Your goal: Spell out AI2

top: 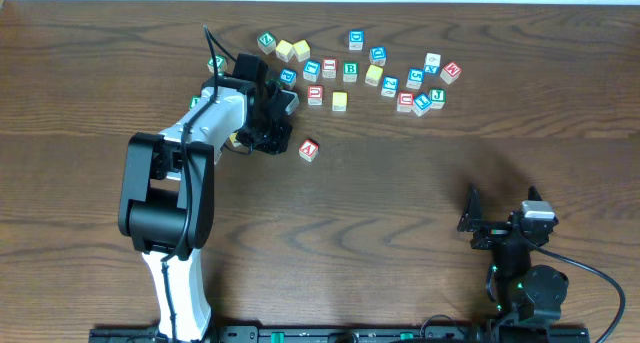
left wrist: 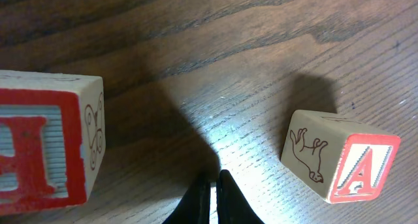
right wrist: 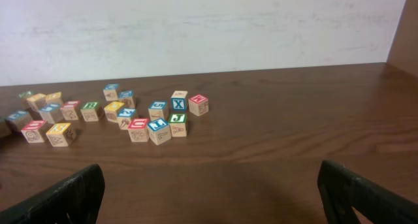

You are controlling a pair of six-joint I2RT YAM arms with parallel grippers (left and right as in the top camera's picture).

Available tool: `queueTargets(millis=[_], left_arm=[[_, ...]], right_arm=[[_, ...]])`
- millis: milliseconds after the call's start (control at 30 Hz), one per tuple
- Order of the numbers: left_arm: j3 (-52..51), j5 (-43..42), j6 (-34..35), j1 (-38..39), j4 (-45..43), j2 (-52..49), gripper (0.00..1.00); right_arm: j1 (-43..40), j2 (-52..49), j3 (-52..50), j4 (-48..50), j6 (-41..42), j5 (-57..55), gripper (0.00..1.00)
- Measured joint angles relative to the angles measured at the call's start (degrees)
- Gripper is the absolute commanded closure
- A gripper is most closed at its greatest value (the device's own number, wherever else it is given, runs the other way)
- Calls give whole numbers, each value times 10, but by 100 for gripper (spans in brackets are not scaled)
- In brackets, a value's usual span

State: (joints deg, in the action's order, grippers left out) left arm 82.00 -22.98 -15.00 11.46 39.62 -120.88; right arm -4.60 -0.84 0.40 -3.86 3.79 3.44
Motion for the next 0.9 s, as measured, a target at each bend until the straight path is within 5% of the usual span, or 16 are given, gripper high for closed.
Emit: queueTargets(millis=[400,900], left_arm=[[39,24,33,0,44,16,93],[71,26,92,0,116,328,90]], right_arm=[[0,0,0,0,0,0,1],[0,0,0,0,0,0,1]])
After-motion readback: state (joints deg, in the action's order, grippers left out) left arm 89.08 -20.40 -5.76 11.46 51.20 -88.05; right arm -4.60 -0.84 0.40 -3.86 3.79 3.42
